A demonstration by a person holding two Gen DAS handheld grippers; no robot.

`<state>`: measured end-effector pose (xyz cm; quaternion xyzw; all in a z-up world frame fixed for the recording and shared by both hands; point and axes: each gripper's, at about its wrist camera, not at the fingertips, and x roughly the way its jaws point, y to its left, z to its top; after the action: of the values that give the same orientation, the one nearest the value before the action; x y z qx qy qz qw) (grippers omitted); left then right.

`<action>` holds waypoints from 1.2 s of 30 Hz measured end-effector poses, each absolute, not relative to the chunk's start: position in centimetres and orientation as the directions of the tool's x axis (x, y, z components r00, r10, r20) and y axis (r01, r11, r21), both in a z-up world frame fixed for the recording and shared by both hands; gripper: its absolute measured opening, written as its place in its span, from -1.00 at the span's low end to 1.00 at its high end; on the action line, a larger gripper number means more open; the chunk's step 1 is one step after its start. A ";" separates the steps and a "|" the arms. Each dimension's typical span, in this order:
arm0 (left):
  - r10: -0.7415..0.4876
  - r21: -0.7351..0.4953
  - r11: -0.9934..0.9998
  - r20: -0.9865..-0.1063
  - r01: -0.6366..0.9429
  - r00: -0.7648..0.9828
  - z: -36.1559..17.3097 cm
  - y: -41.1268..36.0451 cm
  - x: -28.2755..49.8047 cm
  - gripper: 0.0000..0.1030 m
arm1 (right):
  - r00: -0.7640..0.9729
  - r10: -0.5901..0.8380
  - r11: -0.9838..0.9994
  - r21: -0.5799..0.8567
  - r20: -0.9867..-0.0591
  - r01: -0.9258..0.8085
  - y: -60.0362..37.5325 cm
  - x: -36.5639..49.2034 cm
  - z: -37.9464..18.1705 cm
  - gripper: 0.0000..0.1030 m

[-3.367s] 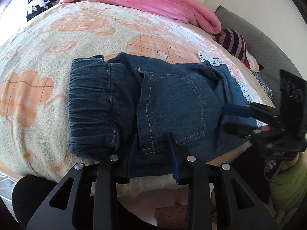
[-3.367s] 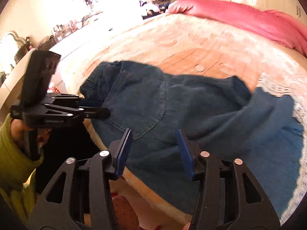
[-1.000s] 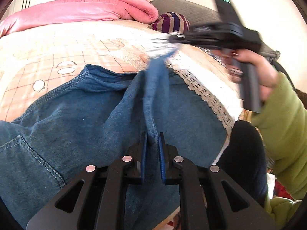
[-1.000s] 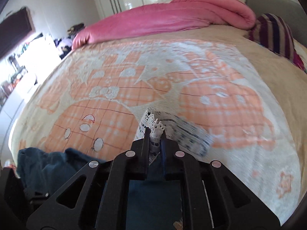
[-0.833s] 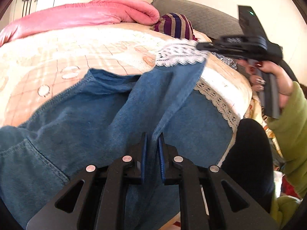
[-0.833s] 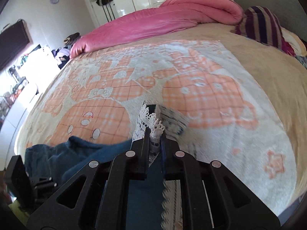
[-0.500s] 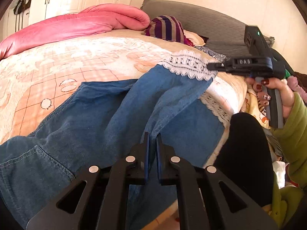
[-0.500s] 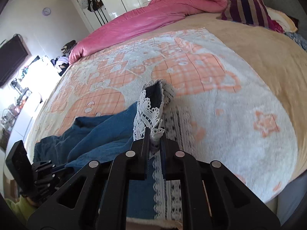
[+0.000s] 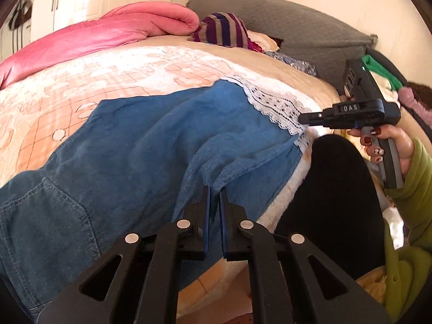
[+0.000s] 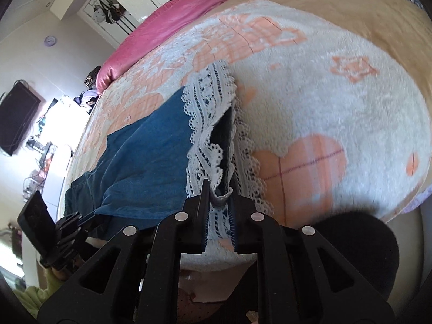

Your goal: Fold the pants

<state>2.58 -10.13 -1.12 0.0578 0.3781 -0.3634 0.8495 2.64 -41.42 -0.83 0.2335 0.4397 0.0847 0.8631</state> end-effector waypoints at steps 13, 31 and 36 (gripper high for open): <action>-0.547 -0.131 0.701 -0.729 0.701 0.411 -1.9 -11.2 0.8 -0.91 | 0.550 0.221 0.951 0.304 -0.805 0.063 -41.3 1.8 -2.0 -0.84; -0.553 -0.154 0.710 -0.726 0.687 0.408 -2.0 -10.9 1.0 -0.90 | 0.577 0.233 0.787 -0.197 -0.783 -0.585 -23.4 -0.5 -1.3 -0.21; -0.556 -0.159 0.705 -0.729 0.691 0.399 -2.1 -11.0 0.9 -0.90 | 0.496 0.208 0.759 -0.181 -0.843 -0.625 -23.1 0.4 -2.8 -0.99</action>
<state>0.91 -11.03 -2.05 0.0847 0.4000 -0.3746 0.8322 0.39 -23.11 -2.81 -0.2397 0.4347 0.2506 0.8311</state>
